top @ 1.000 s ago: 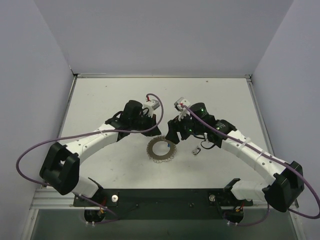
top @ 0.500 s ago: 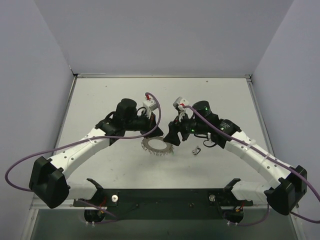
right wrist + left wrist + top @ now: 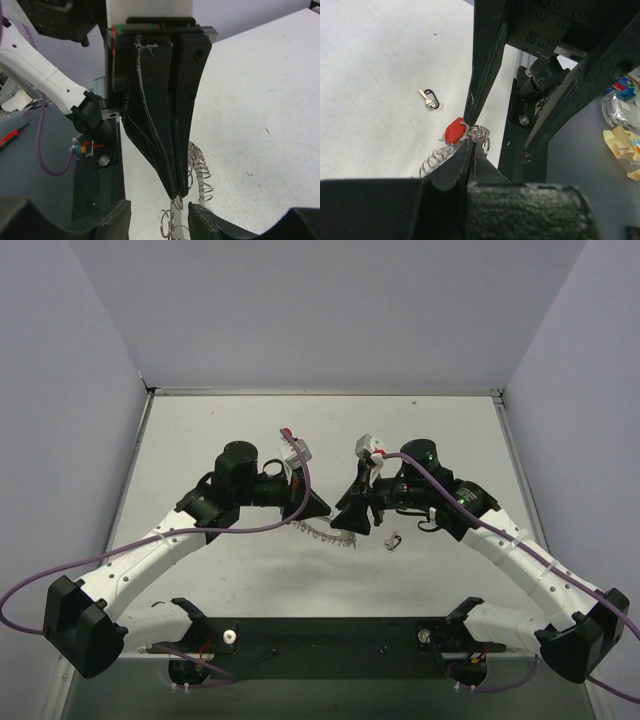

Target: Put the keys on the keyring

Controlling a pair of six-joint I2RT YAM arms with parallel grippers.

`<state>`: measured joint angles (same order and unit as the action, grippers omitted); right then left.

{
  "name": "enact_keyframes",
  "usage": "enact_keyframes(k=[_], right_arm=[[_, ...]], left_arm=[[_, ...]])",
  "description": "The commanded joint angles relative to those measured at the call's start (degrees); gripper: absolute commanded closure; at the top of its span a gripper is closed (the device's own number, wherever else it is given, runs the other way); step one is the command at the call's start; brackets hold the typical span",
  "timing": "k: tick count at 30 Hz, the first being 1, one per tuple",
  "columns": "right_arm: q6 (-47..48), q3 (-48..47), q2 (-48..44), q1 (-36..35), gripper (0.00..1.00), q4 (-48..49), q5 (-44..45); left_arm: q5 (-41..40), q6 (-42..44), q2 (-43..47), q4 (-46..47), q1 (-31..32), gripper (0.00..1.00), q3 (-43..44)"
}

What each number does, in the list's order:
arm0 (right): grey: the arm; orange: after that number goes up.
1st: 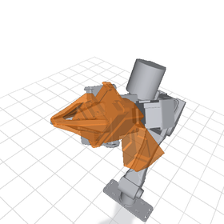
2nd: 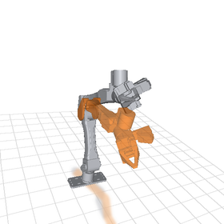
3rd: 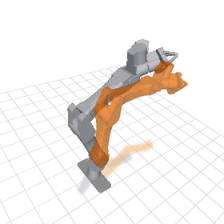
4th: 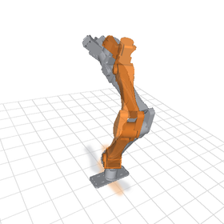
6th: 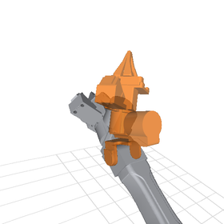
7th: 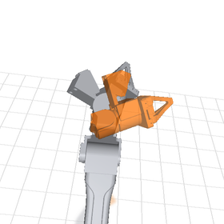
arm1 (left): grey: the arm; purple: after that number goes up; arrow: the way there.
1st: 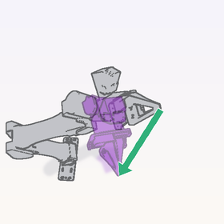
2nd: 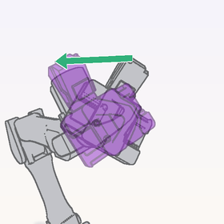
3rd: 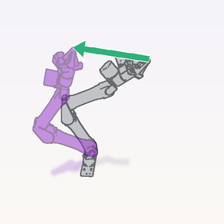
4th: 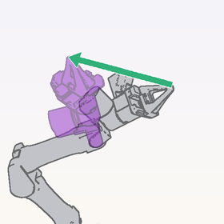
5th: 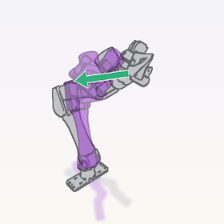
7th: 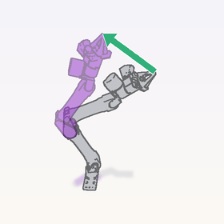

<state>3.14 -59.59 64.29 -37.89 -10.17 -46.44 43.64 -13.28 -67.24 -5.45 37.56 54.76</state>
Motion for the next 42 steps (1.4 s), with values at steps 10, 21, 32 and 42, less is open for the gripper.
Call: enact_keyframes(k=[10, 21, 32, 42], right_arm=[[0.8, -2.2, -0.7, 1.9, 0.57, 3.2, -12.3], [0.2, -2.7, 1.1, 2.3, 0.70, 3.7, -13.6], [-2.7, -2.2, 1.5, 2.8, 1.00, 6.7, -14.0], [-3.1, -1.8, 0.7, 2.9, 0.83, 7.8, -14.4]], left_arm=[[7.4, -2.6, 3.7, 12.6, 0.4, 1.00, -1.7], [8.3, -4.3, 4.1, 14.9, 0.4, 1.00, -2.2], [10.7, -6.9, 3.2, 18.9, 0.4, 1.00, -2.3], [11.0, -8.9, 3.1, 22.3, 0.4, 1.00, -2.7]])
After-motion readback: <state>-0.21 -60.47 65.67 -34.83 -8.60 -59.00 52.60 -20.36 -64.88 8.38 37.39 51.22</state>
